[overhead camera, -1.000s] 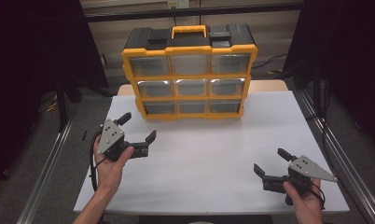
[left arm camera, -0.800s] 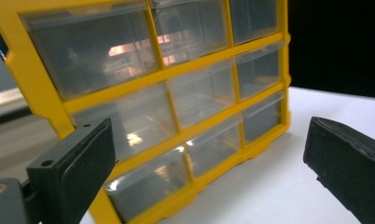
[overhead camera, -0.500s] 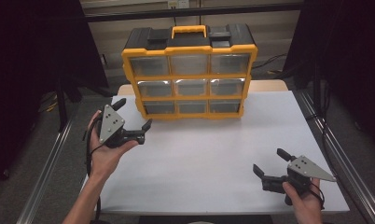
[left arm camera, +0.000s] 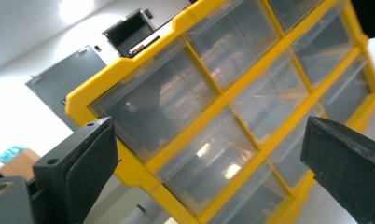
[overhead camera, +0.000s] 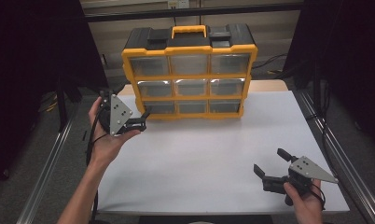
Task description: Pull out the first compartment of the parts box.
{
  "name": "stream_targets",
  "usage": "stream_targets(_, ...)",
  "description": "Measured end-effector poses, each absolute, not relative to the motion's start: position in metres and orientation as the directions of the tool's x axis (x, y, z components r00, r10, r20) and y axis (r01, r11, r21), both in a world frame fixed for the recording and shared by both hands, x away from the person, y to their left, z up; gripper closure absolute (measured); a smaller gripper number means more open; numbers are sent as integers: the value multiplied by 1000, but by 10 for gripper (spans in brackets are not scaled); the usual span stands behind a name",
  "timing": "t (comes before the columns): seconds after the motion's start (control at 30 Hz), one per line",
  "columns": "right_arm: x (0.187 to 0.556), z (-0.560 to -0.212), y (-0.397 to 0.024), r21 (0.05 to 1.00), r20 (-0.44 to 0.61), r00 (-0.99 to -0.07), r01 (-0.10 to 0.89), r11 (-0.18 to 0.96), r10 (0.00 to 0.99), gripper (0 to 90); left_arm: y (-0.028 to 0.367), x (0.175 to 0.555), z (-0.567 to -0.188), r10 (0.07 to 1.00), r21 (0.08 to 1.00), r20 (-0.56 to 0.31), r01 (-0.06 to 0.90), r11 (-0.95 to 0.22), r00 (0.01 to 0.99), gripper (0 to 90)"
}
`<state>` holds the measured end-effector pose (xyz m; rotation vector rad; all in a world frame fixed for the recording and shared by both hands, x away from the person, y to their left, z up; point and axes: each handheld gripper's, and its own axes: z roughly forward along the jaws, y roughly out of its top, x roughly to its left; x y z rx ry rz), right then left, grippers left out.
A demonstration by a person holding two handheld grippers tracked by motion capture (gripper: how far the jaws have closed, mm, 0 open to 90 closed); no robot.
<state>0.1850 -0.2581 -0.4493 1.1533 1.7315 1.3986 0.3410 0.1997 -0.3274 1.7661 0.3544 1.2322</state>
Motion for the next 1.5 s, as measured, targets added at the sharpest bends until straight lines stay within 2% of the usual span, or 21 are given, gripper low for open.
stream_targets(0.23,185,-449,-257,968,58,-416,245,50,907,5,196,352,-322,632,741,669,-281,-610,392,43)
stream_targets(0.43,185,-449,-258,968,57,-418,245,52,907,5,192,358,-316,561,642,766,-329,-693,314,43)
stream_targets(0.57,185,-449,-258,968,59,-418,246,51,906,4,191,364,-316,538,605,796,-330,-725,276,48)
stream_targets(0.8,185,-449,-258,968,60,-418,244,48,907,4,187,374,-314,407,447,894,-321,-835,185,67)
stream_targets(0.87,185,-449,-258,969,59,-419,243,49,906,4,187,376,-315,401,439,898,-318,-840,182,73)
stream_targets(1.07,185,-449,-258,968,62,-418,246,47,906,4,184,386,-316,287,303,953,-277,-912,97,75)
stream_targets(1.1,185,-449,-258,968,61,-418,245,48,906,4,183,388,-318,307,321,947,-280,-905,96,76)
stream_targets(1.23,185,-449,-258,968,60,-421,245,50,905,4,180,396,-314,208,206,978,-266,-942,24,80)
stream_targets(1.37,185,-449,-258,969,58,-423,242,51,904,4,181,400,-316,211,211,977,-251,-945,28,88)
stream_targets(1.47,185,-449,-258,969,62,-423,242,47,904,4,183,405,-317,176,175,984,-249,-953,15,147)
stream_targets(1.5,185,-449,-258,969,60,-424,241,49,904,3,182,408,-318,134,132,991,-241,-961,7,179)
